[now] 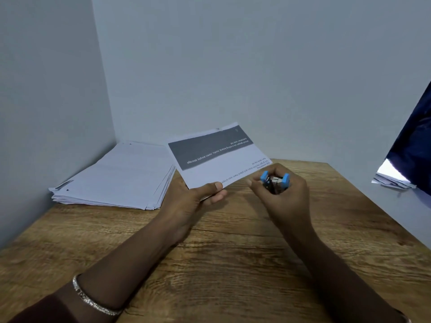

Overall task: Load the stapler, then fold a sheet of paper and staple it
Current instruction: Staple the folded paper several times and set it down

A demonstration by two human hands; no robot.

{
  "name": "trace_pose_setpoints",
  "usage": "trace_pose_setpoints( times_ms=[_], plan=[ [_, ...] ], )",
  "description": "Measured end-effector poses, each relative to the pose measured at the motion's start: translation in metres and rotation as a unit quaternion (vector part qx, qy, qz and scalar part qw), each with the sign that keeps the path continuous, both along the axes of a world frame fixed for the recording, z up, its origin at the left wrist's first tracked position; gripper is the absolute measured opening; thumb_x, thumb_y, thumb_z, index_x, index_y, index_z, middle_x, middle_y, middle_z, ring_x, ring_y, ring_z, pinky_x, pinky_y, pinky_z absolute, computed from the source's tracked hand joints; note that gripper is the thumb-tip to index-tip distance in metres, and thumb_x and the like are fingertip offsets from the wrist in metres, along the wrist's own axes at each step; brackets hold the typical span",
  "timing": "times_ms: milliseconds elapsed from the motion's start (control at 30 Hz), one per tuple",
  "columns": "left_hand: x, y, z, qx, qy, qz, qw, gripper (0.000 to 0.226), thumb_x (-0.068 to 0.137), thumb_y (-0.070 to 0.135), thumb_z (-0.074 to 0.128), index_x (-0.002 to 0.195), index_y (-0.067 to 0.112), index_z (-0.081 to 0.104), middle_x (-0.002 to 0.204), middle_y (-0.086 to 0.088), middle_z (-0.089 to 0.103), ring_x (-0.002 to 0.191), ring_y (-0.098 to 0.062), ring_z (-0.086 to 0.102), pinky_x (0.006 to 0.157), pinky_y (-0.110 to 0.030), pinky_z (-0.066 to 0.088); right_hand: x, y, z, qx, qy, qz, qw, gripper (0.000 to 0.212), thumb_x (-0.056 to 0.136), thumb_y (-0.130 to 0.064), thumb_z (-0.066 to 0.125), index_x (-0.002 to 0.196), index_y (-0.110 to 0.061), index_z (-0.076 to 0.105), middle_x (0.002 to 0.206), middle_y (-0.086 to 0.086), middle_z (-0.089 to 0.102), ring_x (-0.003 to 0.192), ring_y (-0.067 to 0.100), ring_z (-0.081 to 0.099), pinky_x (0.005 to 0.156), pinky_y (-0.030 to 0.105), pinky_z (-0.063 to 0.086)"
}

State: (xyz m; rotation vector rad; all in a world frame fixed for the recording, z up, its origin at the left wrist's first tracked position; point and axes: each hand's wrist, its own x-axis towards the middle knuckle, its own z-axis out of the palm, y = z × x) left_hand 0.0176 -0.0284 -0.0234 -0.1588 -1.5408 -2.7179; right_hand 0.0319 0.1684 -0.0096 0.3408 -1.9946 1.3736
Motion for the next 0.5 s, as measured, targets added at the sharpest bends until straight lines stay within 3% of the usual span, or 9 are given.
trace_pose_setpoints(
  times_ms=[67, 133, 267, 333, 433, 500],
  plan=[
    [0.0, 0.0, 0.001, 0.009, -0.014, -0.013, 1.0, 0.049, 0.074, -0.011, 0.081, 0.12, -0.001, 0.067, 0.105, -0.02, 0.079, 0.088, -0.037, 0.078, 0.066, -0.028, 0.063, 0.001, -0.005, 0.0, 0.161, 0.081, -0.034, 0.983, 0.023, 0.078, -0.001, 0.082, 0.095, -0.016, 0.078, 0.083, -0.002, 0.071, 0.075, 0.009, 0.066, 0.065, 0.019, 0.051],
    [0.001, 0.001, 0.001, 0.015, -0.029, -0.03, 0.999, 0.045, 0.073, -0.01, 0.081, 0.116, -0.001, 0.07, 0.103, -0.02, 0.079, 0.087, -0.035, 0.079, 0.066, -0.028, 0.063, 0.001, -0.009, -0.003, 0.239, 0.108, -0.038, 0.964, 0.037, 0.074, 0.0, 0.085, 0.107, -0.013, 0.079, 0.092, 0.003, 0.069, 0.083, 0.014, 0.065, 0.068, 0.022, 0.053],
    [0.006, 0.002, 0.004, 0.018, -0.044, -0.074, 0.996, 0.028, 0.071, -0.007, 0.081, 0.089, 0.015, 0.083, 0.098, -0.018, 0.08, 0.08, -0.029, 0.079, 0.062, -0.025, 0.062, -0.003, -0.004, -0.004, 0.232, 0.112, -0.021, 0.966, 0.028, 0.076, -0.001, 0.085, 0.102, -0.012, 0.081, 0.093, 0.002, 0.074, 0.084, 0.013, 0.069, 0.072, 0.017, 0.053],
    [0.008, 0.004, 0.01, 0.043, -0.065, -0.077, 0.994, 0.028, 0.068, 0.005, 0.085, 0.095, 0.008, 0.081, 0.095, -0.021, 0.08, 0.077, -0.03, 0.079, 0.057, -0.025, 0.062, -0.005, -0.002, -0.006, 0.22, 0.103, -0.01, 0.97, 0.019, 0.079, -0.005, 0.085, 0.097, -0.01, 0.08, 0.09, 0.0, 0.076, 0.081, 0.012, 0.07, 0.072, 0.023, 0.056],
    [0.006, 0.002, 0.017, 0.05, -0.094, -0.002, 0.994, 0.059, 0.074, 0.047, 0.082, 0.117, 0.012, 0.062, 0.09, -0.021, 0.078, 0.071, -0.032, 0.077, 0.054, -0.035, 0.063, -0.006, -0.002, -0.007, 0.196, 0.078, 0.006, 0.978, 0.018, 0.081, -0.016, 0.087, 0.096, -0.011, 0.08, 0.086, -0.002, 0.077, 0.077, 0.011, 0.071, 0.068, 0.027, 0.057],
    [0.008, -0.003, 0.023, 0.001, -0.062, 0.09, 0.994, 0.065, 0.08, 0.065, 0.067, 0.125, 0.02, 0.055, 0.104, -0.022, 0.071, 0.078, -0.031, 0.074, 0.065, -0.046, 0.064, -0.006, -0.002, -0.007, 0.179, 0.074, 0.003, 0.981, 0.015, 0.083, -0.02, 0.084, 0.096, -0.014, 0.08, 0.085, -0.005, 0.077, 0.075, 0.007, 0.07, 0.066, 0.026, 0.057]
  ],
)
